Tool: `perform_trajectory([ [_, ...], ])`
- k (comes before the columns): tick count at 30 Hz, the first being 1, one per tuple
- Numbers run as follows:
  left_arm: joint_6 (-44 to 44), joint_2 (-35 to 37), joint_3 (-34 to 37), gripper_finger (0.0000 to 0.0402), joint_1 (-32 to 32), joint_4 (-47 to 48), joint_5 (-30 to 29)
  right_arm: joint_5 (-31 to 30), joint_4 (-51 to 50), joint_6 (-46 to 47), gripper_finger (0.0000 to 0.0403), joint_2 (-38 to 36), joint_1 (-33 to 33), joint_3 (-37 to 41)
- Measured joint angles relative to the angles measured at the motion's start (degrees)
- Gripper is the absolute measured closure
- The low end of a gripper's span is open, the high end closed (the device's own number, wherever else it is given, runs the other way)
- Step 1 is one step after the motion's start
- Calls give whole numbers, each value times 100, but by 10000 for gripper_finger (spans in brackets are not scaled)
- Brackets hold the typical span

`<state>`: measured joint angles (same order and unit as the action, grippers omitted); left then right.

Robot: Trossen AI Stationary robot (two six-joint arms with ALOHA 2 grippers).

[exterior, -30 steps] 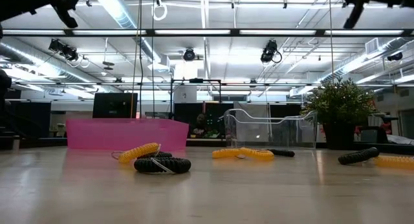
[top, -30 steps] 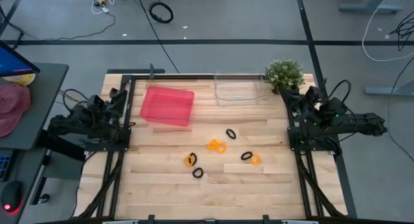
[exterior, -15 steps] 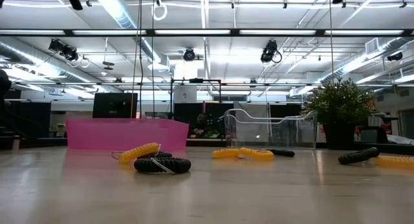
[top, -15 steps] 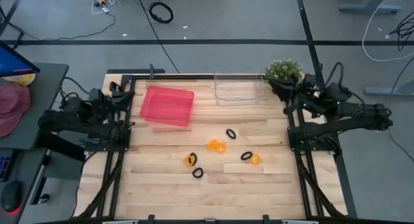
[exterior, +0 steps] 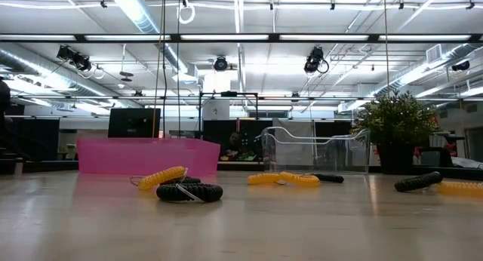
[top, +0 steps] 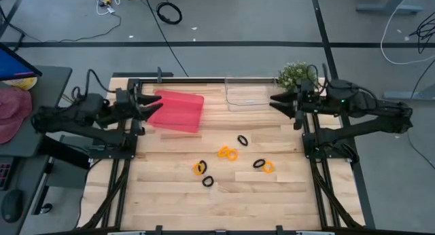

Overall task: Sort spring keychains
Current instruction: Put the yellow spring keychain into the transparent bin

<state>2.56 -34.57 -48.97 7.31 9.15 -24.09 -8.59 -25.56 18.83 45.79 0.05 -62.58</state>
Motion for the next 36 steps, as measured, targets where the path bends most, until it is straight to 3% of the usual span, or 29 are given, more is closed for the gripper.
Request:
perform_trajectory([
  [5, 124, -372, -505, 207, 2, 930, 346, 497, -131, -142, 215, 405, 115, -5],
  [10, 278, -609, -752, 185, 2, 1565, 664, 567, -390, 27, 211, 956, 319, -3],
  [18, -143, -748, -761, 196, 0, 1729, 244, 351, -1607, 482, 211, 1849, 356, -3],
  [21, -14, -828, -761, 202, 0, 1729, 195, 630, -2228, 662, 211, 2191, 443, -3],
  [29, 168, -1065, -761, 207, 2, 1780, 1231, 1345, -3180, 1278, 211, 2951, 1162, -2],
  [36, 141, -1379, -761, 207, 2, 1774, 1383, 1376, -3312, 2369, 211, 3460, 1831, -1],
])
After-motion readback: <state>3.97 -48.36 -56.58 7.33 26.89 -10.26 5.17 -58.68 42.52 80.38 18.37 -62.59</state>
